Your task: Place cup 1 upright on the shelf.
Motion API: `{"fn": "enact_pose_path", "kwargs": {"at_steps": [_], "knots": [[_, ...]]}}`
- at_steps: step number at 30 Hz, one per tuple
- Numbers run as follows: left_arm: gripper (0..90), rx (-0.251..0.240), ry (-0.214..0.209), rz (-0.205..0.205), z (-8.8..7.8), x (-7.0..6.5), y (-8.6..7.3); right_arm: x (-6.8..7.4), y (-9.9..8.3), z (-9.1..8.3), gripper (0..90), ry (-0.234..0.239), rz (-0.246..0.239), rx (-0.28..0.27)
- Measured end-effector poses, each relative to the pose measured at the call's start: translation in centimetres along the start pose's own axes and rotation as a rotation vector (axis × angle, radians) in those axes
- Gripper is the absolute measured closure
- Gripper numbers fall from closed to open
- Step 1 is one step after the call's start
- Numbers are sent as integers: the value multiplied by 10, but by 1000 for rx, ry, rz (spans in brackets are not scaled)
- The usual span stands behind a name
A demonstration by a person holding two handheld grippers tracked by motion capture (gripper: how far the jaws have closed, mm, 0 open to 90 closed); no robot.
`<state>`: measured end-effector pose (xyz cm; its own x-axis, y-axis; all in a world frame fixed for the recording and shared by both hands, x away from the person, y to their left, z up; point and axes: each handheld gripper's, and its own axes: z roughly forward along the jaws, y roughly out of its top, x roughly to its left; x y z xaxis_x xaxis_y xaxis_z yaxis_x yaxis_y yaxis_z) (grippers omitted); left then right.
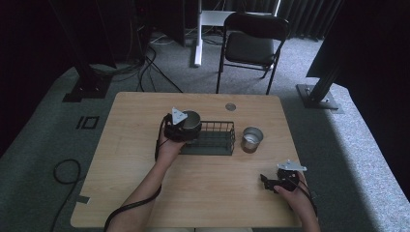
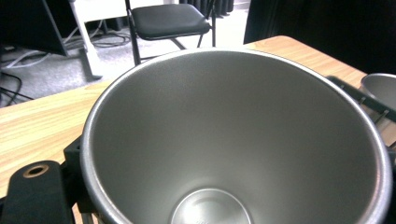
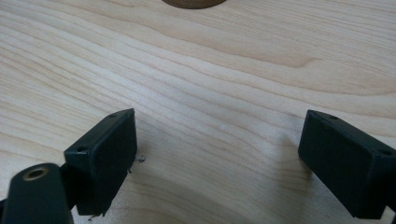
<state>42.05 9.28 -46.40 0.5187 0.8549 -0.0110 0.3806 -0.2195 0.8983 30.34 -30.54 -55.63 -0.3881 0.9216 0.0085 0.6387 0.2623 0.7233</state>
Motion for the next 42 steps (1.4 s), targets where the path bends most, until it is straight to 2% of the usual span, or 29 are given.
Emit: {"fn": "enact_pose_path", "kwargs": {"at_steps": [7, 13, 14, 15, 16, 24, 31, 42], "knots": [[138, -1, 2, 41, 0, -4, -3, 0, 0, 0, 113, 0, 0, 0], [134, 0, -10, 42, 0, -4, -4, 0, 0, 0, 113, 0, 0, 0], [78, 6, -7, 45, -1, -4, -3, 0, 0, 0, 112, 0, 0, 0], [78, 6, -12, 46, -1, -4, -3, 0, 0, 0, 112, 0, 0, 0], [20, 7, -29, 42, -2, -3, -3, 0, 0, 0, 113, 0, 0, 0], [2, 8, -41, 44, -9, -1, -5, 0, 0, 0, 113, 0, 0, 0], [2, -6, -52, 39, -21, 0, -7, 0, 0, 0, 112, 0, 1, 0], [3, -10, -31, 50, -39, 5, -13, 0, 0, 0, 113, 0, -1, 0]]}}
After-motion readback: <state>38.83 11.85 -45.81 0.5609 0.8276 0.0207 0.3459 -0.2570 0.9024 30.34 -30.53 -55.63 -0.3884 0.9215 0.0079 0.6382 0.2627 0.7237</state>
